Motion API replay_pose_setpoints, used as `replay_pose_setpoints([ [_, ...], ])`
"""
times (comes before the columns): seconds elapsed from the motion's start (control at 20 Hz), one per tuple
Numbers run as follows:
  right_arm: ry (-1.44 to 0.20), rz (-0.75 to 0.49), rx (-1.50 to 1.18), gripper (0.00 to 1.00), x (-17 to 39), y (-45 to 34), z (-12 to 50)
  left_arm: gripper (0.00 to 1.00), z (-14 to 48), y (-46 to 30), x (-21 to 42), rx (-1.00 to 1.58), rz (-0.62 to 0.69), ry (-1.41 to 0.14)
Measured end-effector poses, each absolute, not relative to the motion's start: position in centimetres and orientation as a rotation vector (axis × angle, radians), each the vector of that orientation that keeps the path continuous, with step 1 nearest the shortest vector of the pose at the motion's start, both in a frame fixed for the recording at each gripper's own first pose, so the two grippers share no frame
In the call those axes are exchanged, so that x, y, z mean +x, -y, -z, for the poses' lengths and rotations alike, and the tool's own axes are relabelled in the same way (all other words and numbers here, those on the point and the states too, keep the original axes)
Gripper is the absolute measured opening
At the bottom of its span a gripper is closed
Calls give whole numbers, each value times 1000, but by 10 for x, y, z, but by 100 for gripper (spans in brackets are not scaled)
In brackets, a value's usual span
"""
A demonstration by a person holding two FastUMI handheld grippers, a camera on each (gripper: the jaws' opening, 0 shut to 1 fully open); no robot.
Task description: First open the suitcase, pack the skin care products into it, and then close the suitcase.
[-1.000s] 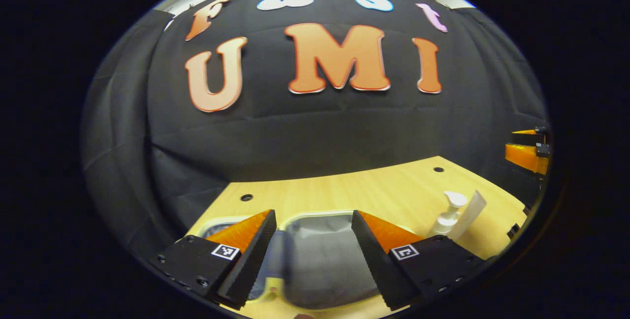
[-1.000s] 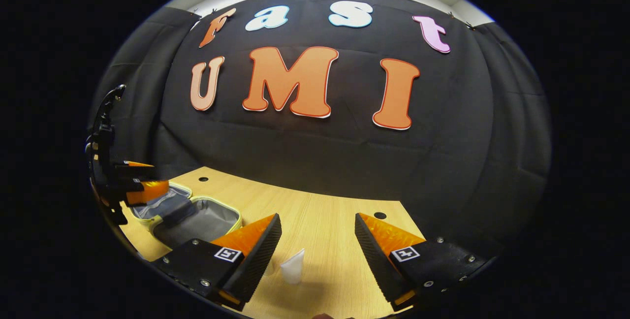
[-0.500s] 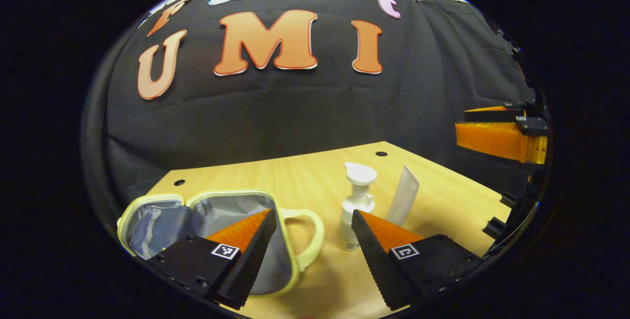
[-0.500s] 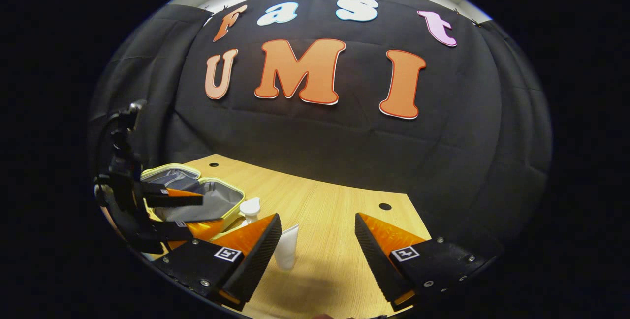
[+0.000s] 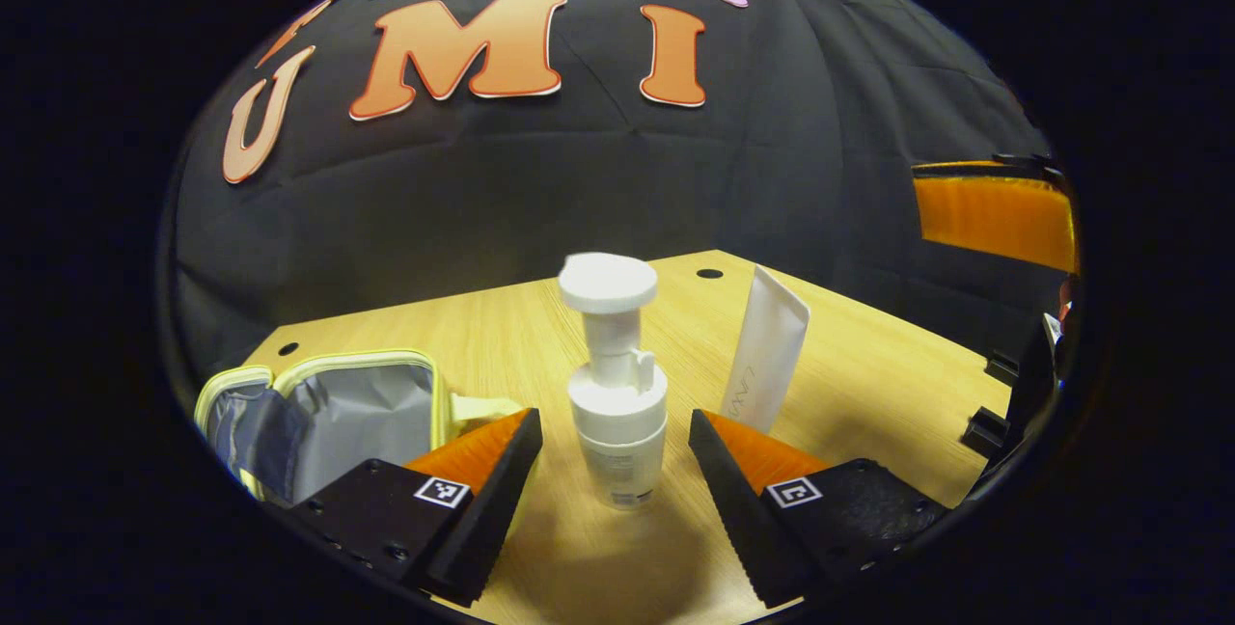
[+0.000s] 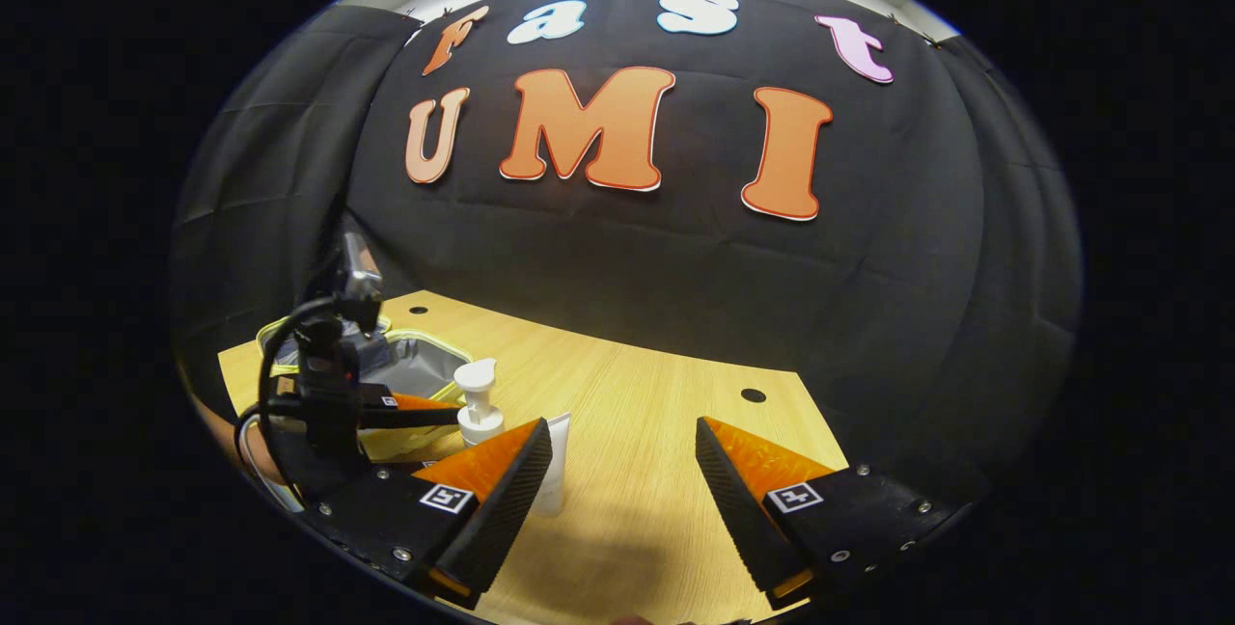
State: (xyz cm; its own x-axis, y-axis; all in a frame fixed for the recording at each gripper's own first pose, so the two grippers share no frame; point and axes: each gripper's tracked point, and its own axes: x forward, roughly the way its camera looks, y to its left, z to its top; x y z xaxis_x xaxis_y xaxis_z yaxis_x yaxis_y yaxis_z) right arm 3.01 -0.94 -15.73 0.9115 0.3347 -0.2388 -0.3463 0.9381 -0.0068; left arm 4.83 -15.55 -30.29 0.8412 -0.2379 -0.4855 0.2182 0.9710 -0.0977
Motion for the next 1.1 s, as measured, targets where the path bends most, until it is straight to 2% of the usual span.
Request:
replay_pose_setpoints([
  [0.1, -258, -379, -49, 95, 28, 6, 167, 94, 313, 163, 52, -59, 257, -543],
  [0.15, -270, -398, -44, 95, 27, 1, 172, 86, 319, 166, 56, -65, 264, -552],
  [0.25, -282, -425, -52, 95, 25, -4, 180, 82, 328, 163, 62, -70, 251, -565],
  [0.3, -283, -434, -67, 95, 26, -7, 184, 74, 328, 160, 62, -78, 245, -567],
  [0.35, -281, -447, -80, 95, 27, -10, 189, 61, 324, 161, 62, -84, 250, -550],
  [0.5, -313, -488, -90, 95, 27, -20, 212, 59, 321, 163, 64, -72, 258, -544],
  [0.7, -350, -548, -110, 95, 23, -34, 223, 58, 293, 146, 56, -53, 198, -575],
  [1.1, -408, -628, -100, 95, 42, -54, 262, 58, 192, 77, 51, -60, 51, -534],
])
